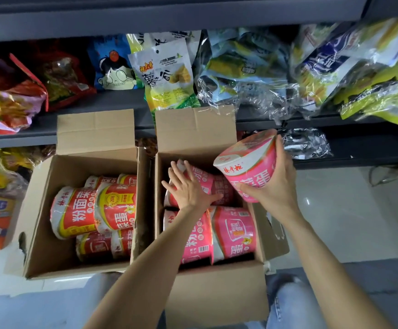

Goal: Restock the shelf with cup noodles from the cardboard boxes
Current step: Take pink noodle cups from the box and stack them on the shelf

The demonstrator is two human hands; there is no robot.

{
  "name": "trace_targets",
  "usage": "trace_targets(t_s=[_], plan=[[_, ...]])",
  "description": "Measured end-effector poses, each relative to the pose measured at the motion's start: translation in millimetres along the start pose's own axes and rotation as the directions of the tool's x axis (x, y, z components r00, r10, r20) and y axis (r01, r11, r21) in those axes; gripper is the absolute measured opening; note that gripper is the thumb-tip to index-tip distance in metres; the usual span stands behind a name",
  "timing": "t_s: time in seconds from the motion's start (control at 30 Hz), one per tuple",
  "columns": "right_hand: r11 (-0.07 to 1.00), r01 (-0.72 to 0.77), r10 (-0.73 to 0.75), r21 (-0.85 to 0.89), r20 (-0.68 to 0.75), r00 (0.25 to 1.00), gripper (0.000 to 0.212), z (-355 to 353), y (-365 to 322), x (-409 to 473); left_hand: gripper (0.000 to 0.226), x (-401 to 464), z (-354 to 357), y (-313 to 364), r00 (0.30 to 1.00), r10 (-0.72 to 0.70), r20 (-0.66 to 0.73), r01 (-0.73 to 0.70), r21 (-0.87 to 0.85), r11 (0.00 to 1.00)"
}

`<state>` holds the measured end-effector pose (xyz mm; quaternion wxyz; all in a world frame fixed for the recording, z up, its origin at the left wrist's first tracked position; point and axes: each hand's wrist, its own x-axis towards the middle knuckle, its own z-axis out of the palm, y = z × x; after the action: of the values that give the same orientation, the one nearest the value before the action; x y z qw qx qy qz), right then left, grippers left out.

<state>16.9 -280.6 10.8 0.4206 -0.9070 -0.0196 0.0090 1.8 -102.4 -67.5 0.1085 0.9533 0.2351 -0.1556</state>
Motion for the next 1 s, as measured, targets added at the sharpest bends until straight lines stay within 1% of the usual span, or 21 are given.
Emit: trace_targets(t_s=[0.1, 0.2, 0.3, 0.37, 0.43, 0.5, 0.57, 0.63, 0.7, 0.77, 0.83, 0.9, 0.93, 1.0], plan=[[0.999, -0.013, 0.014, 0.034, -0.014, 1.000, 0.128, -1.7, 1.4, 0.1, 0.127, 2.8, 7.0, 4.4, 0.998, -0.039, -0.040, 0.040, 0.049, 0.998], [0.995, -0.025, 0.026, 0.092, -0.013, 1.000, 0.126, -9.2, -0.3, -6.3, 0.117, 0.3, -7.2, -4.8, 0.999, 0.001, -0.037, -0.002, -0.021, 1.000], [0.979, -0.059, 0.062, 0.194, -0.008, 0.998, 0.127, -22.4, -8.4, -18.9, 0.108, -17.6, -41.8, -19.7, 0.991, 0.102, -0.083, -0.111, -0.115, 0.987], [0.962, -0.069, 0.075, 0.263, -0.012, 0.997, 0.127, -34.8, -22.9, -29.4, 0.104, -40.5, -73.9, -31.7, 0.966, 0.192, -0.171, -0.218, -0.145, 0.965], [0.950, -0.049, 0.061, 0.308, -0.028, 0.998, 0.126, -49.6, -41.8, -41.6, 0.100, -67.6, -109.1, -43.7, 0.922, 0.278, -0.268, -0.323, -0.138, 0.936], [0.928, -0.015, 0.039, 0.373, -0.056, 0.998, 0.126, -66.9, -66.4, -55.7, 0.099, -96.4, -143.8, -59.5, 0.848, 0.364, -0.385, -0.429, -0.096, 0.898], [0.897, 0.037, 0.003, 0.440, -0.088, 0.996, 0.125, -86.4, -95.5, -69.5, 0.097, -123.4, -176.1, -77.7, 0.749, 0.439, -0.496, -0.528, -0.047, 0.848], [0.876, 0.111, -0.059, 0.470, -0.124, 0.991, 0.120, -105.2, -126.9, -79.4, 0.096, -143.0, -209.3, -95.0, 0.639, 0.496, -0.588, -0.599, 0.024, 0.800], [0.854, 0.184, -0.115, 0.486, -0.168, 0.979, 0.116, -120.3, -157.6, -82.6, 0.094, -154.4, -244.2, -108.5, 0.523, 0.529, -0.668, -0.638, 0.105, 0.763], [0.830, 0.263, -0.176, 0.491, -0.217, 0.960, 0.114, -130.3, -187.7, -75.9, 0.092, -159.2, -276.3, -118.7, 0.389, 0.552, -0.737, -0.669, 0.186, 0.719], [0.804, 0.337, -0.216, 0.489, -0.288, 0.933, 0.115, -135.0, -211.0, -53.0, 0.091, -156.1, -302.7, -124.1, 0.277, 0.568, -0.775, -0.675, 0.264, 0.690], [0.791, 0.395, -0.250, 0.467, -0.342, 0.906, 0.119, -132.6, -230.9, -17.7, 0.089, -145.1, -322.0, -123.4, 0.209, 0.588, -0.781, -0.665, 0.327, 0.672], [0.795, 0.408, -0.252, 0.448, -0.368, 0.895, 0.121, -128.6, -238.5, 3.9, 0.087, -137.3, -329.6, -120.7, 0.189, 0.599, -0.778, -0.663, 0.350, 0.662], [0.812, 0.411, -0.237, 0.414, -0.409, 0.881, 0.125, -116.6, -250.3, 48.9, 0.084, -120.4, -342.0, -110.8, 0.170, 0.625, -0.762, -0.660, 0.384, 0.646]])
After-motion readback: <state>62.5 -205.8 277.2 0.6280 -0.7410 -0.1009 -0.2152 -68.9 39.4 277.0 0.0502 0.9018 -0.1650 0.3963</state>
